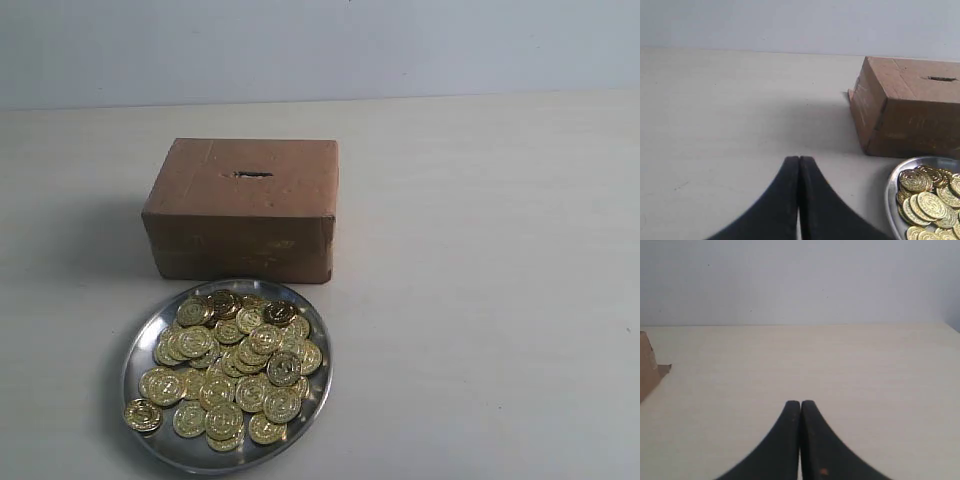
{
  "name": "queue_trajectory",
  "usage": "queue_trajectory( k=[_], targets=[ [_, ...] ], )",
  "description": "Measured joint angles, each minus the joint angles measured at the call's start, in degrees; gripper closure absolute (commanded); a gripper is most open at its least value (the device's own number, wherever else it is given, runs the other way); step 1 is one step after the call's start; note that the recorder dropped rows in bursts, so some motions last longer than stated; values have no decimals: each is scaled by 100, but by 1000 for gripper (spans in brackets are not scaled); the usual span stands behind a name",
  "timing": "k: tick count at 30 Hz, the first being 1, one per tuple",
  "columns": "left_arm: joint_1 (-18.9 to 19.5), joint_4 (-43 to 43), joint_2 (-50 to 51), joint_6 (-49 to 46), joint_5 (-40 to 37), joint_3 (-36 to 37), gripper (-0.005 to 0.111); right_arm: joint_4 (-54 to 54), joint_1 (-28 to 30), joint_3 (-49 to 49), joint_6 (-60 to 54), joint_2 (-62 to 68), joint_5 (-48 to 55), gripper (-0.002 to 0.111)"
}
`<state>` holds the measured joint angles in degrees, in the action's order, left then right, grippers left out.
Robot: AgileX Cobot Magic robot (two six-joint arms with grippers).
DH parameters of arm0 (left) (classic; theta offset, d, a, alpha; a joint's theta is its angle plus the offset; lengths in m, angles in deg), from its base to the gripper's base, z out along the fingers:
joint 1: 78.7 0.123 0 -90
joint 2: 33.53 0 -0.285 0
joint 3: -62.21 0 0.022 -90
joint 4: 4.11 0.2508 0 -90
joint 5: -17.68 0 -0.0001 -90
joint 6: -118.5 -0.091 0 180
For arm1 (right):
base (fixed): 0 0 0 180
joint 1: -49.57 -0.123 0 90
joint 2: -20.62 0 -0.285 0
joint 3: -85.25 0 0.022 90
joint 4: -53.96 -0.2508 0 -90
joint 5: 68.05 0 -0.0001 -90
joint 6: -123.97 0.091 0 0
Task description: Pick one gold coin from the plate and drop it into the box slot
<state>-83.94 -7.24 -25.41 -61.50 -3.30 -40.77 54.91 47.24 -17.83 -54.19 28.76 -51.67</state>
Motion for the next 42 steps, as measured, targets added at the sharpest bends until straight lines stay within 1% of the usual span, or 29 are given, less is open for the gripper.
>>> queue_trajectory(
  k=[4,6,8,10,14,18,27,29,32,35,37,39,40,42],
  targets=[
    [0,250,0,-160,45,0,107,0,0,0,0,0,0,108],
    [0,-67,0,0,252,0,107,-15,0,0,0,0,-53,108],
    [0,-853,0,380,490,0,107,-319,0,0,95,0,-241,108],
    [0,-1383,0,581,678,0,107,-777,0,0,237,0,-448,108],
    [0,-1806,0,724,1136,9,107,-1621,0,0,368,0,-857,108],
    [0,-1921,0,763,1296,9,107,-2063,0,0,565,0,-1359,108],
    [0,-2494,0,796,1353,9,107,-2864,0,0,1461,0,-1637,108],
    [0,-2725,0,796,1245,9,107,-2916,0,-84,1545,0,-1397,108],
    [0,-2987,0,655,783,-93,107,-2952,0,-592,1423,-3,-730,108],
    [0,-3320,41,65,312,-468,107,-2966,0,-1367,988,133,4,108],
    [0,-3661,254,-683,96,-805,107,-2966,0,-1853,600,457,543,108],
    [0,-4050,637,-1715,-150,-1239,107,-2966,0,-2357,98,984,1075,108],
    [0,-4342,1128,-2781,-394,-1704,107,-2966,0,-2761,-394,1617,1530,108],
    [0,-4681,1803,-4056,-709,-2168,107,-2966,0,-3131,-859,2307,1952,108]
  ],
)
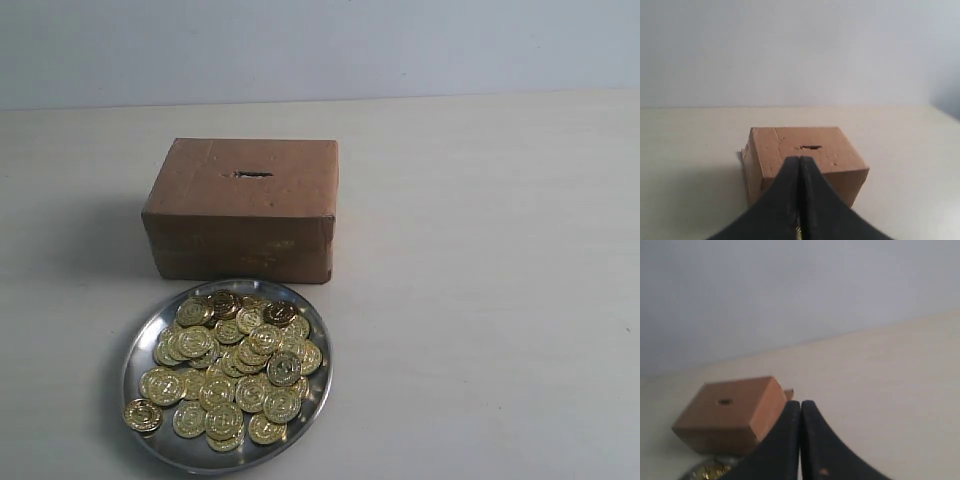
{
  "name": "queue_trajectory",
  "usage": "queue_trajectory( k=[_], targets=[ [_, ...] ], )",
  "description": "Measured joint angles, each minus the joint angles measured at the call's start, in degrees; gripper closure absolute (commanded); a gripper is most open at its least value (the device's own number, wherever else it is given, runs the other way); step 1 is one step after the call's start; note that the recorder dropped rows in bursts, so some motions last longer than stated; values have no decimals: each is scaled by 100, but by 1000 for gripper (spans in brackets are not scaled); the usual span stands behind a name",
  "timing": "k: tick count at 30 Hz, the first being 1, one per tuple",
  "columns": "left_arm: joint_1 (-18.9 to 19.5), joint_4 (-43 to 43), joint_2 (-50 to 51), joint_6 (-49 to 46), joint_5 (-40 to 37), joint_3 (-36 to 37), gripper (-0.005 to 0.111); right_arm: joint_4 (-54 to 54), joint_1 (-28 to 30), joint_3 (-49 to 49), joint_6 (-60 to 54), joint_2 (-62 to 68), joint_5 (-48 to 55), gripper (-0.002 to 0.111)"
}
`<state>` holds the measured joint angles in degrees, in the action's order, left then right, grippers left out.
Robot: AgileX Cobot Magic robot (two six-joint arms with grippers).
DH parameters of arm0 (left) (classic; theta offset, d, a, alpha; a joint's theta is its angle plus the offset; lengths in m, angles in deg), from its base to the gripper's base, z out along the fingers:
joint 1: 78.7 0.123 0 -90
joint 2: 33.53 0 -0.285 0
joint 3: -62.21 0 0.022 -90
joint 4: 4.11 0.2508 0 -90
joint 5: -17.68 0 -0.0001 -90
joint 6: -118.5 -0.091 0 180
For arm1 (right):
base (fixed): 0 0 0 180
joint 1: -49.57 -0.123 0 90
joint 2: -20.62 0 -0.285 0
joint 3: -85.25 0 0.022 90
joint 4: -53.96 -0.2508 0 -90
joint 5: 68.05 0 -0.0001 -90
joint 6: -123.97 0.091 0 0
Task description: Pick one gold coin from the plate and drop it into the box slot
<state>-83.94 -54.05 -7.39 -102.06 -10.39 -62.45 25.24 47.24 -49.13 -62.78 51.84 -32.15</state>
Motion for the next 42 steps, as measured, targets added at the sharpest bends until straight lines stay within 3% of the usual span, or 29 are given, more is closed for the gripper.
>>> queue_trajectory(
  k=[4,8,10,11,15,19,27,36,38,41,42],
  targets=[
    [-22,-518,1587,-2174,-784,-803,107,-118,0,-366,-653,1224,344,108],
    [-425,-648,3348,-3297,-1459,-1676,107,-484,0,-394,-1344,2354,471,108],
    [-746,-307,4191,-3502,-1806,-2164,107,-683,0,-394,-1651,2785,566,108],
    [-1096,274,5069,-3555,-2168,-2613,107,-958,0,-394,-1991,3162,663,108],
    [-1917,1857,6788,-3337,-2759,-3498,107,-1587,0,-394,-2618,3702,780,108],
    [-2238,2502,7384,-3063,-2590,-3672,107,-1723,0,-394,-2685,3732,857,108],
    [-2388,3640,8008,-819,-1876,-3691,107,-2299,0,-394,-3212,3732,1123,108],
    [-2743,4032,8510,-439,-1815,-3717,105,-2380,0,-394,-3319,3732,1195,108],
    [-2866,4103,8593,-424,-1805,-3720,99,-2380,0,-394,-3329,3732,1195,108],
    [-3020,4374,8698,-424,-1805,-3720,63,-2380,0,-394,-3337,3732,1195,108],
    [-3046,4415,8717,-424,-1805,-3720,57,-2380,0,-394,-3337,3732,1195,108]
  ],
)
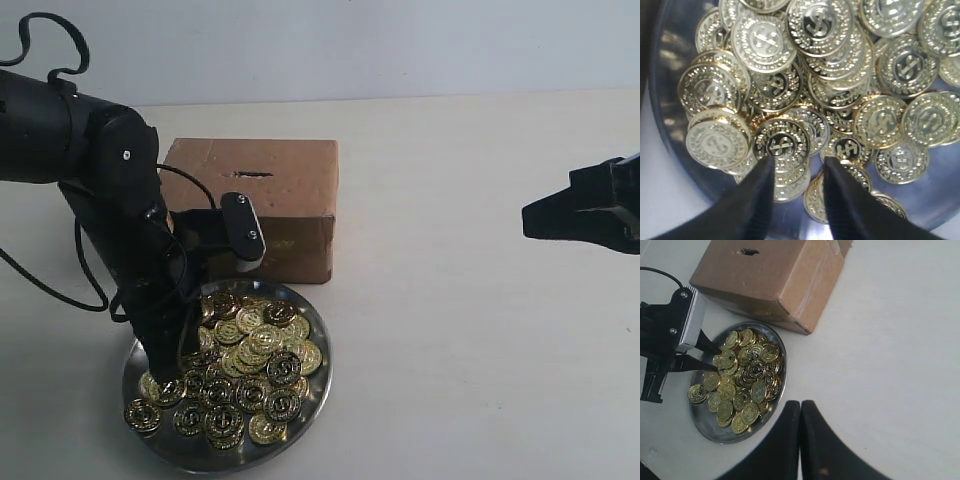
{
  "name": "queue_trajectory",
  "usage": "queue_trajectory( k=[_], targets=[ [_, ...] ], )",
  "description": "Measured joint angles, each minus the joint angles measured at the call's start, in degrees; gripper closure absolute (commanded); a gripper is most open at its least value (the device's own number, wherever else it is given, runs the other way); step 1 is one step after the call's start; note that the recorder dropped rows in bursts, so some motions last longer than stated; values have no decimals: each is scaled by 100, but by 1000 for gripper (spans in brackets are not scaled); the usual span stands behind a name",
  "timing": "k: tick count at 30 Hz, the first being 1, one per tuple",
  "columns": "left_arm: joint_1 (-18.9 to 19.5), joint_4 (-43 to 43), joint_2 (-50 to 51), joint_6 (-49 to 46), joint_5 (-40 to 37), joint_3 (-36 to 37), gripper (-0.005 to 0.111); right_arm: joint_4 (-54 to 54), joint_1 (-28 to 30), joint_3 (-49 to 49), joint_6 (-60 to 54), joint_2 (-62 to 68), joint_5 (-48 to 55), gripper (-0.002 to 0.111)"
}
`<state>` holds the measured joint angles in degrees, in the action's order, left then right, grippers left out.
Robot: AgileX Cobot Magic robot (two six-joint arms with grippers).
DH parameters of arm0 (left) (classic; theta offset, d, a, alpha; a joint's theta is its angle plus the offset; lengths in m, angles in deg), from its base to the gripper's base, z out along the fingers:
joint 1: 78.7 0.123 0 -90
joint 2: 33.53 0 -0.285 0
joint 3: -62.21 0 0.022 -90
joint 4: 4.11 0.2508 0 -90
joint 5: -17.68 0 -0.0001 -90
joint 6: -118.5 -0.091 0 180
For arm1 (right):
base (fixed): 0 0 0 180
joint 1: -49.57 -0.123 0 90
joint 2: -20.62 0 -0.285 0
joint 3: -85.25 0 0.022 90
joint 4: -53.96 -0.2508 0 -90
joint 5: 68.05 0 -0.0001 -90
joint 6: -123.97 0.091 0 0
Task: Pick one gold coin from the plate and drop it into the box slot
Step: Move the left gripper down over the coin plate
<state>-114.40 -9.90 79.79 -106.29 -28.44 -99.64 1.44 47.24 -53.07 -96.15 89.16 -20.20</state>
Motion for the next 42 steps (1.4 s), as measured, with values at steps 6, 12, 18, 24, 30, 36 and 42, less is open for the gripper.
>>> queue_trajectory(
  k=[6,12,18,24,30,36,42],
  targets=[
    [-22,81,0,-33,142,0,54,0,0,0,0,0,11,108],
    [-22,166,0,-1097,120,0,46,0,0,0,-5,0,11,108],
    [-22,166,0,-3037,19,167,46,0,0,0,-5,0,23,108],
    [-22,176,0,-4707,363,340,46,0,0,0,-5,0,33,108],
    [-22,179,0,-5296,694,340,46,-11,0,0,-5,0,33,108],
    [-22,179,0,-5602,967,340,46,-23,0,0,-5,0,33,108],
    [-22,179,0,-5780,1028,340,46,-23,0,0,-5,0,33,108]
  ],
)
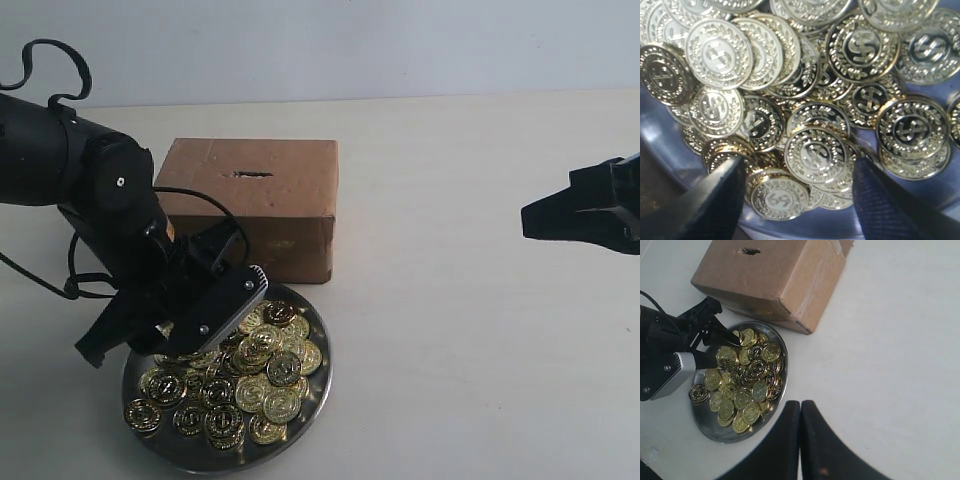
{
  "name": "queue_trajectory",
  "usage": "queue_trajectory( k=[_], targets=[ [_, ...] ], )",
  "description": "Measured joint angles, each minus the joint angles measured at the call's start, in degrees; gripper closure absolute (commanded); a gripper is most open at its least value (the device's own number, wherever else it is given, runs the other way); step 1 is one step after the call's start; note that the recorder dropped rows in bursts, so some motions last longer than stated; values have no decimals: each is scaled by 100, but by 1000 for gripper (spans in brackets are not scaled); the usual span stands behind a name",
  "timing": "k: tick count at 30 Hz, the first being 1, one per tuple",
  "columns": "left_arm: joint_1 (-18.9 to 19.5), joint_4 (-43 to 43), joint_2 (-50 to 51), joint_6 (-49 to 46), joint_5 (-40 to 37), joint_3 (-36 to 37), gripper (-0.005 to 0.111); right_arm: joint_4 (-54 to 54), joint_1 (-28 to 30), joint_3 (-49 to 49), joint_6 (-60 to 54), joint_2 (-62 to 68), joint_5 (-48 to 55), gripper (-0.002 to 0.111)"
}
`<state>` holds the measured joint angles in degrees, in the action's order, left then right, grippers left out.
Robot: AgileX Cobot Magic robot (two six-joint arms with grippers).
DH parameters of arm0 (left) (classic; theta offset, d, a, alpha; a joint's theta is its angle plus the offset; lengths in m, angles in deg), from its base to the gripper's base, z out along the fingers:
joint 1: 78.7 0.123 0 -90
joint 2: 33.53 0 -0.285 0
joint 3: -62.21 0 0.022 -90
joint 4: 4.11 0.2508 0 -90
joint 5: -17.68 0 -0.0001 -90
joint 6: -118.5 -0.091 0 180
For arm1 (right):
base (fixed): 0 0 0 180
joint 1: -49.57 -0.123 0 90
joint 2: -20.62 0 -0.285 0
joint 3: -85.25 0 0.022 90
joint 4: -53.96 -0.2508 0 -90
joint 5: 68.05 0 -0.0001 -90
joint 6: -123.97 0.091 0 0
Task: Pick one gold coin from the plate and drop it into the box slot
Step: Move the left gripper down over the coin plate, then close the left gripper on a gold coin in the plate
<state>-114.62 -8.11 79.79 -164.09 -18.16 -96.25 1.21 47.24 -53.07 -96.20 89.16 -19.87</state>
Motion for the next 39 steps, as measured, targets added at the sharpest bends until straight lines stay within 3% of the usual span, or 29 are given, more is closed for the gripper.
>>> queue_trajectory(
  k=[8,14,28,34,39],
  targets=[
    [0,11,144,-38,35,0,47,0,0,0,-12,0,0,108],
    [0,11,155,-38,24,0,63,0,0,0,-12,0,0,108],
    [0,11,155,-38,-107,0,63,-23,0,0,-17,0,0,108],
    [-23,11,155,-50,-155,0,48,-23,0,0,-17,0,0,108],
    [-156,11,155,-50,-232,0,52,-23,0,0,-17,0,0,108]
  ],
)
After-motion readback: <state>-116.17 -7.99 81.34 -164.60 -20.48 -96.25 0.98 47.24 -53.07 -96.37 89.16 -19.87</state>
